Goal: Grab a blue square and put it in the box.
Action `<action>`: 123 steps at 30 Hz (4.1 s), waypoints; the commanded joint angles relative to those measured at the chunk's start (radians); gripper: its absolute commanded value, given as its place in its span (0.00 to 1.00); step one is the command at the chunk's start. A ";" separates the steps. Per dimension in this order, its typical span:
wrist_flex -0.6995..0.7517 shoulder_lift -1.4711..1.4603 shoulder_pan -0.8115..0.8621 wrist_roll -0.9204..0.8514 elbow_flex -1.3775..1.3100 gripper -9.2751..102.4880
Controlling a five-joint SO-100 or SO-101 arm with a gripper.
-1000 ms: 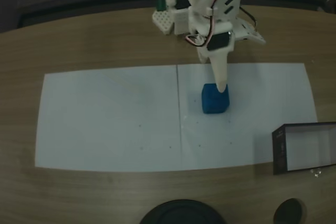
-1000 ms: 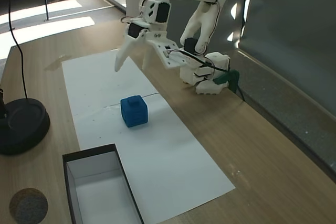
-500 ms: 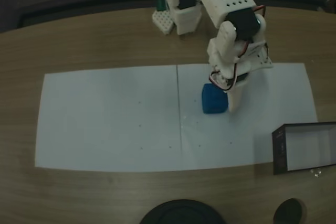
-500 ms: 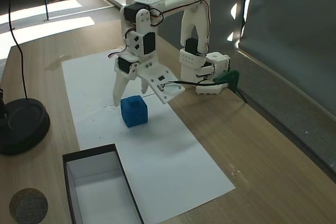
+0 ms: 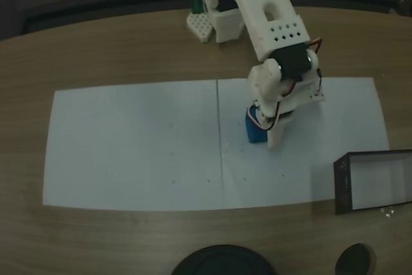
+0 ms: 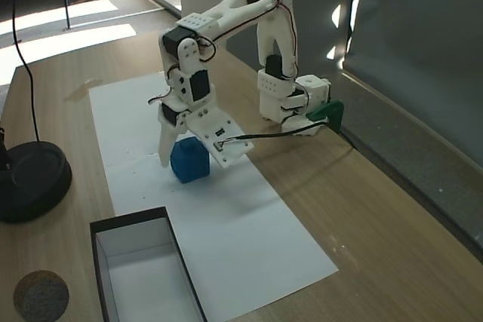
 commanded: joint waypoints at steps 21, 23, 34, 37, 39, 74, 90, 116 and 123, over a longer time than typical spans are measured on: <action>0.012 0.170 -0.112 -0.101 -0.394 0.09; 0.021 0.199 -0.147 -0.129 -0.528 0.09; -0.230 -0.002 -0.296 -0.147 -0.945 0.09; -0.230 -0.150 -0.327 -0.147 -1.052 0.09; -0.224 -0.249 -0.342 -0.146 -1.132 0.09; 0.330 -0.058 -0.242 -0.037 -1.335 0.09; 0.196 1.304 0.115 -0.100 -0.048 0.08; -0.364 2.036 0.357 -0.207 1.077 0.08; -0.457 2.036 0.331 -0.097 1.362 0.09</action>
